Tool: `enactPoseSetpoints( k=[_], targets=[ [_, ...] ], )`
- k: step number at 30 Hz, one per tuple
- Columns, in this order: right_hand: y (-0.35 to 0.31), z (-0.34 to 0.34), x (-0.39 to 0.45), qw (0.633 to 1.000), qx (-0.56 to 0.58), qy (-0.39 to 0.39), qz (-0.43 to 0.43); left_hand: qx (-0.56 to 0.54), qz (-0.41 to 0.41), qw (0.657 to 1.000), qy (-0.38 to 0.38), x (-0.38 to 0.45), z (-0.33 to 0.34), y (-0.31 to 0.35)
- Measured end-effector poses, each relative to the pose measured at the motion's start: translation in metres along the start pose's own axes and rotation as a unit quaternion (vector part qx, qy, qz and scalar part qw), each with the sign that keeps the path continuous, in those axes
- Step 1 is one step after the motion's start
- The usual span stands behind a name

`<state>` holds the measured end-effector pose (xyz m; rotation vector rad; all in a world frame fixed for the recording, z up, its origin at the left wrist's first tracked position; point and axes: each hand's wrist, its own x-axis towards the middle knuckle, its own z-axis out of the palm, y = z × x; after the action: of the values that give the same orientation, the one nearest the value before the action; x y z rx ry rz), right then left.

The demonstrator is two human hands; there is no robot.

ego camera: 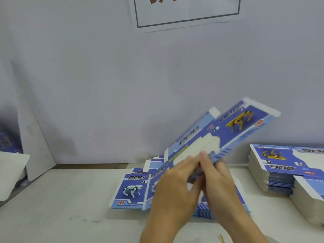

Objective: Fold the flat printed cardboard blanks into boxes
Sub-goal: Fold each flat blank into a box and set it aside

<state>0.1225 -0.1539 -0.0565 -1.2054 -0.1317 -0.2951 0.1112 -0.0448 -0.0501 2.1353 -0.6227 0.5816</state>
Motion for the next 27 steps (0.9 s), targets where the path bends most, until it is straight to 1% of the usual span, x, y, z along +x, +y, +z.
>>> enactPoseSetpoints(
  k=[1, 2, 3, 5, 8, 9, 10, 11, 13, 15, 18, 22, 24, 26, 27],
  targets=[
    [0.0, -0.006, 0.004, 0.998, -0.004, 0.062, -0.015, -0.025, -0.002, 1.0, -0.017, 0.0, 0.002, 0.003],
    [-0.002, -0.013, 0.009, 0.996, -0.009, 0.09, -0.02, -0.046, -0.01, 0.999, -0.011, 0.0, 0.001, 0.005],
    [-0.005, -0.021, 0.012, 0.995, -0.008, 0.092, -0.028, -0.068, -0.019, 0.997, 0.013, 0.0, -0.002, 0.005],
    [-0.015, -0.038, 0.015, 0.995, -0.026, 0.075, -0.063, -0.104, -0.041, 0.989, 0.096, 0.001, -0.012, 0.005],
    [-0.034, -0.051, 0.013, 0.99, -0.07, 0.031, -0.118, -0.108, -0.075, 0.963, 0.237, 0.004, -0.029, 0.001],
    [-0.04, -0.053, 0.012, 0.988, -0.074, 0.016, -0.131, -0.109, -0.097, 0.955, 0.258, 0.005, -0.033, 0.0],
    [-0.043, -0.054, 0.011, 0.987, -0.078, 0.004, -0.143, -0.12, -0.122, 0.95, 0.261, 0.005, -0.037, 0.001],
    [-0.046, -0.053, 0.01, 0.986, -0.079, -0.009, -0.147, -0.147, -0.141, 0.946, 0.251, 0.005, -0.04, 0.002],
    [-0.048, -0.05, 0.009, 0.986, -0.075, -0.023, -0.144, -0.236, -0.146, 0.935, 0.219, 0.005, -0.042, 0.002],
    [-0.047, -0.046, 0.007, 0.986, -0.083, -0.029, -0.144, -0.289, -0.151, 0.928, 0.181, 0.004, -0.041, 0.004],
    [-0.046, -0.041, 0.003, 0.983, -0.104, -0.032, -0.146, -0.292, -0.154, 0.933, 0.143, 0.002, -0.039, 0.006],
    [-0.046, -0.039, -0.002, 0.984, -0.097, -0.056, -0.142, -0.291, -0.168, 0.937, 0.094, 0.002, -0.04, 0.011],
    [-0.045, -0.028, -0.007, 0.985, -0.081, -0.084, -0.127, -0.319, -0.159, 0.934, 0.037, 0.001, -0.037, 0.015],
    [-0.041, -0.015, -0.008, 0.983, -0.077, -0.12, -0.118, -0.353, -0.132, 0.926, -0.037, -0.002, -0.03, 0.024],
    [-0.041, -0.009, -0.002, 0.983, -0.084, -0.122, -0.112, -0.357, -0.116, 0.925, -0.061, -0.002, -0.025, 0.029]
  ],
)
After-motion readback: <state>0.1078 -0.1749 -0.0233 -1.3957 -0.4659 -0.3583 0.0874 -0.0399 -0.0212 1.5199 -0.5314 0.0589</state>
